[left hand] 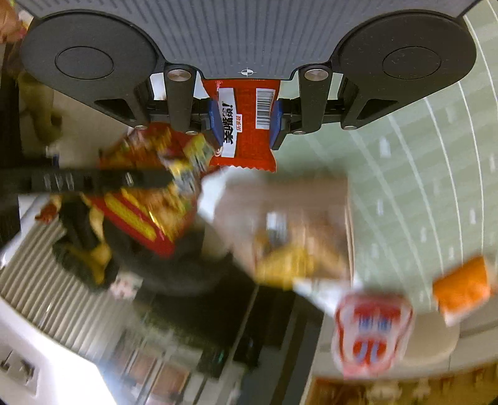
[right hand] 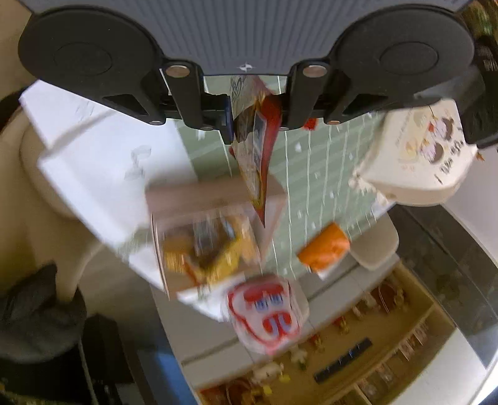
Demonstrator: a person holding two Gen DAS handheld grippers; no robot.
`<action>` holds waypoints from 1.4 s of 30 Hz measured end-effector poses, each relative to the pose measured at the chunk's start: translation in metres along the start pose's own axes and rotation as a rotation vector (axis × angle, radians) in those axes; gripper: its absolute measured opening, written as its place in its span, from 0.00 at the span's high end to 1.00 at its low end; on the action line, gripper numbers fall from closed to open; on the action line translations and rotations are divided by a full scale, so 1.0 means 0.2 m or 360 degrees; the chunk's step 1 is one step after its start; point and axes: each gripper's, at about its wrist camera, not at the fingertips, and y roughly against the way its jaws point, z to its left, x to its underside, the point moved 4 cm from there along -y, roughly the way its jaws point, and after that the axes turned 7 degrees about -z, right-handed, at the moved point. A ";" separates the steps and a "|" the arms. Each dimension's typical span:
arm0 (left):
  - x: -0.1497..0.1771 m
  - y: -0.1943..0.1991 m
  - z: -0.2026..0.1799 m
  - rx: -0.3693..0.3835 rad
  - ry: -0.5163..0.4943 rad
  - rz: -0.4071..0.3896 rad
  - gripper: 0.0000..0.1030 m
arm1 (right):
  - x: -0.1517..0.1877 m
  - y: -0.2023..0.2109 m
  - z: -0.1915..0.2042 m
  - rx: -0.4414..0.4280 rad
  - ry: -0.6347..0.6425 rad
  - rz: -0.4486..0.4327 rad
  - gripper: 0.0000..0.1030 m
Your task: Organize snacks
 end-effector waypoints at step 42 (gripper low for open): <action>-0.04 0.11 0.14 -0.0285 0.0215 -0.0072 0.83 | -0.38 -0.36 -0.14 0.0305 -0.0051 -0.0064 0.75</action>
